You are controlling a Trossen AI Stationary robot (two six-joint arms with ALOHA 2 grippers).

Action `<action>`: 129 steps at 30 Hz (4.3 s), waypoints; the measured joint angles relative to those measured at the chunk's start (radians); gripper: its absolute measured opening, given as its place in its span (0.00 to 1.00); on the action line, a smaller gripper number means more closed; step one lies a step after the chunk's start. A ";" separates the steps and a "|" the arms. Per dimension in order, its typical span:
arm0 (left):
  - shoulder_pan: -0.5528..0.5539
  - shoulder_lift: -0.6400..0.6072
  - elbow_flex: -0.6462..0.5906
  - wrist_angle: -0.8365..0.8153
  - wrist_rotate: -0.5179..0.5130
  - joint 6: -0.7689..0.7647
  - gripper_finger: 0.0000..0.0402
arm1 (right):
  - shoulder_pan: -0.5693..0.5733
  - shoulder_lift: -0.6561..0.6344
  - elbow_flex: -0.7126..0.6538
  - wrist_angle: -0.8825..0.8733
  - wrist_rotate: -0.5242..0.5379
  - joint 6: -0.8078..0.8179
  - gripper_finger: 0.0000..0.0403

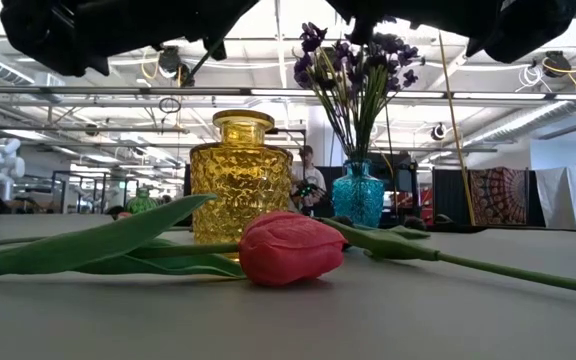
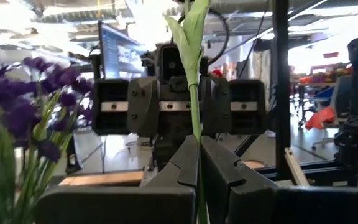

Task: Sort flowers into vase by color
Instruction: Put the bottom right black flower into the green vase

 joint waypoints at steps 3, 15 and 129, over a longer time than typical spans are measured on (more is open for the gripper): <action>0.000 0.004 0.013 -0.007 0.016 0.000 0.02 | 0.000 0.000 0.000 0.004 -0.017 0.017 0.41; -0.001 0.083 0.076 -0.026 0.020 -0.010 0.02 | 0.006 0.000 0.000 0.026 -0.080 0.043 0.41; 0.000 0.091 0.214 -0.499 -0.049 -0.208 0.25 | -0.005 -0.005 -0.001 -0.271 0.010 0.226 0.00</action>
